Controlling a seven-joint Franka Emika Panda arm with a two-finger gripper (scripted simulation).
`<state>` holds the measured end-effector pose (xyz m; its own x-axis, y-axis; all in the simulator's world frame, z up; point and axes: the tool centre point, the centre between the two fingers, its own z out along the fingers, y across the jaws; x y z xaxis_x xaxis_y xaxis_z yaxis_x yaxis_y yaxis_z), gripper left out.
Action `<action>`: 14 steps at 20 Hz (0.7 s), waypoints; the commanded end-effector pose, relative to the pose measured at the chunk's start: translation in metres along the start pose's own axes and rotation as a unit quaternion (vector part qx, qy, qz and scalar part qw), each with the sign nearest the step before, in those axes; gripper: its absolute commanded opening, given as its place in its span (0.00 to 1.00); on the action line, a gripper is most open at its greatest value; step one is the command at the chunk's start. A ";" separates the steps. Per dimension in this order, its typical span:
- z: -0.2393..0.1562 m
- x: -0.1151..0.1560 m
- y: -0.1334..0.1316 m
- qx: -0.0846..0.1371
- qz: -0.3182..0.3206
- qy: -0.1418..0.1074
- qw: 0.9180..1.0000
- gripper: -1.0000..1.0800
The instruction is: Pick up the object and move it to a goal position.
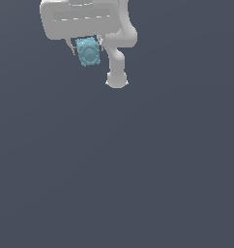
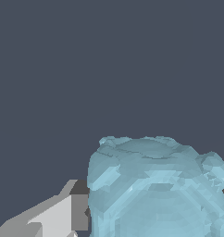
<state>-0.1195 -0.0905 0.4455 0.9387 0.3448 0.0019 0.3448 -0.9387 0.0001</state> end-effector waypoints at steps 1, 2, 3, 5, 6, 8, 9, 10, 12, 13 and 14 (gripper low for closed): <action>-0.019 -0.006 0.000 0.000 0.000 -0.001 1.000 0.00; -0.026 -0.007 0.000 0.000 0.000 -0.001 1.000 0.00; -0.031 -0.009 0.001 0.000 0.000 -0.001 1.000 0.00; -0.042 -0.011 0.001 0.000 0.000 -0.001 1.000 0.00; -0.046 -0.012 0.001 0.000 0.000 -0.001 1.000 0.00; -0.053 -0.013 0.002 0.000 0.000 -0.001 1.000 0.00; -0.056 -0.014 0.002 0.000 0.000 -0.001 1.000 0.00; -0.058 -0.014 0.002 0.000 0.000 -0.001 1.000 0.00; -0.061 -0.015 0.002 0.000 0.000 -0.001 1.000 0.00; -0.061 -0.015 0.002 0.000 0.000 -0.001 1.000 0.00; -0.062 -0.015 0.002 0.000 0.000 -0.001 1.000 0.00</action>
